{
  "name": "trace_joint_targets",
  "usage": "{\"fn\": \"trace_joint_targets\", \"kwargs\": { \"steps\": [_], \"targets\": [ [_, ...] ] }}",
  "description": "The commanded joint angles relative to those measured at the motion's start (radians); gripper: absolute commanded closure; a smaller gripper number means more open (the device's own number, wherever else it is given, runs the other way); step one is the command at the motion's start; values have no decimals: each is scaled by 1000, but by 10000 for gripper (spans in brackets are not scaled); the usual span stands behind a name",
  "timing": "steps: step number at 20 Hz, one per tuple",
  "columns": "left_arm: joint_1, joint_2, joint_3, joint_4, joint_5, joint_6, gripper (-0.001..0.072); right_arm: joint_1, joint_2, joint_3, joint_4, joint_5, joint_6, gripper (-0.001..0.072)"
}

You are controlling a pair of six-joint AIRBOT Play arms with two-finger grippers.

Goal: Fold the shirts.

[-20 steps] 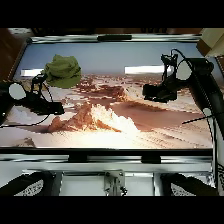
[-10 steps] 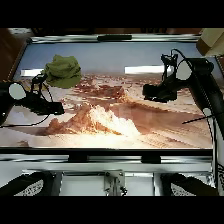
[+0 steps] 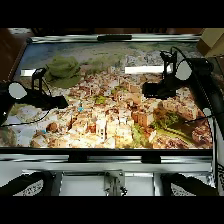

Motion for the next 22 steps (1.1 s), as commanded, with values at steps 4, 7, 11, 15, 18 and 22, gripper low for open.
{"fn": "trace_joint_targets", "kwargs": {
  "steps": [4,7,11,15,18,22],
  "targets": [
    [-2,-206,280,314,209,-114,114,1,0,0,-12,-17,-38,262],
    [17,-464,592,416,163,-122,93,1,0,0,-11,-17,-37,262],
    [48,-789,922,416,-13,-159,24,1,0,0,35,-2,-38,262],
    [59,-906,958,416,-6,-201,25,1,0,0,65,1,-38,262],
    [58,-945,958,414,31,-209,26,2,0,0,71,-3,-38,263],
    [58,-977,939,354,85,-226,39,2,0,0,98,-3,-38,262]
  ]
}}
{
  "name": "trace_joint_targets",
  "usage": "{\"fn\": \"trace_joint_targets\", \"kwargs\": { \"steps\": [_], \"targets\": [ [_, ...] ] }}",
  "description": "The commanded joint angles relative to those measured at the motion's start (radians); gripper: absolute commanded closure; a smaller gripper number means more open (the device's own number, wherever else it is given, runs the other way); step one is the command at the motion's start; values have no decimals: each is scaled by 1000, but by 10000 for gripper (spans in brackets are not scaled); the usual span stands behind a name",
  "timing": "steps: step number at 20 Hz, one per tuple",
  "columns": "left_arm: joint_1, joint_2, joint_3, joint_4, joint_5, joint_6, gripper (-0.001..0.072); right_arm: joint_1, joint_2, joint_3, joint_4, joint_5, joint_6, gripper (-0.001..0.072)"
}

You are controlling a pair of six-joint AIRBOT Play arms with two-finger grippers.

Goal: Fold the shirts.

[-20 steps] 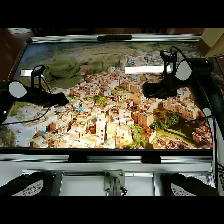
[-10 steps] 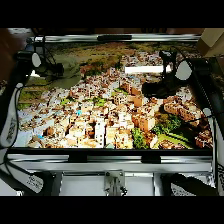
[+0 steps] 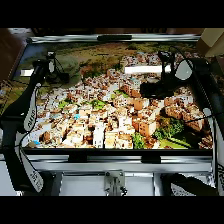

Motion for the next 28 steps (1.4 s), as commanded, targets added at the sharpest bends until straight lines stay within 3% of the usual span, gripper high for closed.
{"fn": "trace_joint_targets", "kwargs": {
  "steps": [1,3,6,14,17,20,22,25,28],
  "targets": [
    [2,-37,-12,-55,43,-16,77,0,0,0,26,0,0,262],
    [2,-43,-12,-74,42,-16,424,0,0,0,33,-1,0,262],
    [3,-36,-10,-77,39,-16,646,0,0,0,32,-3,0,263],
    [3,141,-10,-79,170,4,668,0,0,0,31,-7,-16,263],
    [0,169,-10,-89,137,26,669,0,0,0,31,-11,-16,263],
    [-77,239,-10,-171,172,190,669,0,0,0,31,-13,-38,263],
    [-160,322,-10,-171,208,250,669,0,0,12,22,25,-76,263],
    [-293,480,-11,-171,193,270,669,0,27,106,-142,134,-69,263],
    [-418,589,-11,-171,13,270,668,0,118,238,-415,206,-51,263]
  ]
}}
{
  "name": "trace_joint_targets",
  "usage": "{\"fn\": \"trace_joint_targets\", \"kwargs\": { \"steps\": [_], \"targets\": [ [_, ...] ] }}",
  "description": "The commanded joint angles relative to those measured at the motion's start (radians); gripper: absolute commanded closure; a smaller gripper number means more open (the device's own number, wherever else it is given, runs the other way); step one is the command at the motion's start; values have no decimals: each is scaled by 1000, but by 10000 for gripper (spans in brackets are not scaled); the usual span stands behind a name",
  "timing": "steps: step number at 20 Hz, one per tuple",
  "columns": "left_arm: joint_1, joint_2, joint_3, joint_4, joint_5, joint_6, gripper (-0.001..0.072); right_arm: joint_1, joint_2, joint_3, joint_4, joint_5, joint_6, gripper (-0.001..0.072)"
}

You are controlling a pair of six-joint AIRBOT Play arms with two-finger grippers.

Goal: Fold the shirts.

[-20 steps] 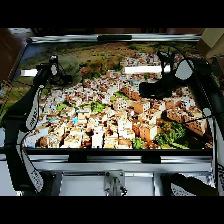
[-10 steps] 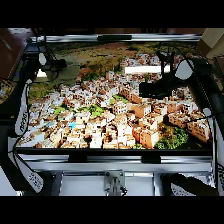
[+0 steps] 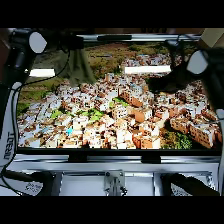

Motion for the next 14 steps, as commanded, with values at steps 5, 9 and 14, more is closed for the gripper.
{"fn": "trace_joint_targets", "kwargs": {
  "steps": [5,9,14],
  "targets": [
    [-317,112,-158,-13,-388,-65,667,0,282,218,-558,80,148,263],
    [-487,104,-344,-245,-158,-151,586,0,385,217,-520,149,148,263],
    [-428,111,-205,-43,-520,-44,-13,0,345,216,-410,259,86,263]
  ]
}}
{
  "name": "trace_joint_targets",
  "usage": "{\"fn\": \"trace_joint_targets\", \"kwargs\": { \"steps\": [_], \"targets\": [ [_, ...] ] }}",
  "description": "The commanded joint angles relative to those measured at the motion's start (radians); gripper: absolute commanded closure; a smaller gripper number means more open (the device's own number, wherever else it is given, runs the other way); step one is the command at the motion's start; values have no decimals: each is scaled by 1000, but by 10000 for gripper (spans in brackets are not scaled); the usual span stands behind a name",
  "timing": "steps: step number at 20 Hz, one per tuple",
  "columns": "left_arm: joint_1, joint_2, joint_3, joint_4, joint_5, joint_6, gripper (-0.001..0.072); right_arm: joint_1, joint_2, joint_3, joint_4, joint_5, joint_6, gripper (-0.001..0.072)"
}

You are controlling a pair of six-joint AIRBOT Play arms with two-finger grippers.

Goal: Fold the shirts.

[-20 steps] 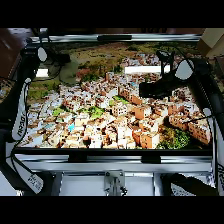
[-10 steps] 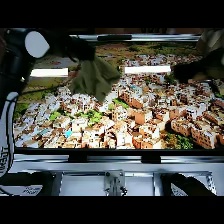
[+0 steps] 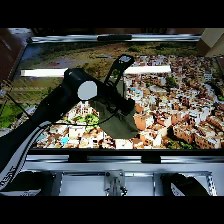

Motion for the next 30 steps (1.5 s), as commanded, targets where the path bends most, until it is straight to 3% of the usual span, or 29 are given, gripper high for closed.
{"fn": "trace_joint_targets", "kwargs": {
  "steps": [1,3,4,5,7,10,16,23,24,25,28,29,30],
  "targets": [
    [87,19,95,217,-334,98,-13,1,-31,3,110,69,-32,263],
    [241,52,112,348,-412,122,-13,1,-91,3,212,77,-51,262],
    [332,59,111,328,-425,117,-13,1,-132,3,267,85,-62,261],
    [430,56,105,274,-435,109,-13,1,-179,3,324,94,-76,259],
    [597,37,53,132,-422,93,-13,1,-273,3,433,93,-89,55],
    [748,5,-97,-63,-302,77,-13,1,-428,3,523,92,-89,56],
    [739,-155,-217,-143,-6,81,-13,2,-612,-48,563,85,-96,56],
    [654,-296,-215,-182,309,103,-1,2,-616,-389,637,-39,-92,62],
    [651,-303,-214,-182,326,103,68,2,-616,-420,668,-64,-102,62],
    [651,-309,-214,-182,325,104,218,2,-617,-446,704,-105,-116,62],
    [654,-324,-213,-182,322,104,314,2,-621,-503,780,-204,-161,62],
    [654,-323,-212,-182,322,107,507,2,-631,-517,784,-208,-168,62],
    [654,-321,-212,-183,321,123,649,2,-643,-526,787,-208,-179,62]
  ]
}}
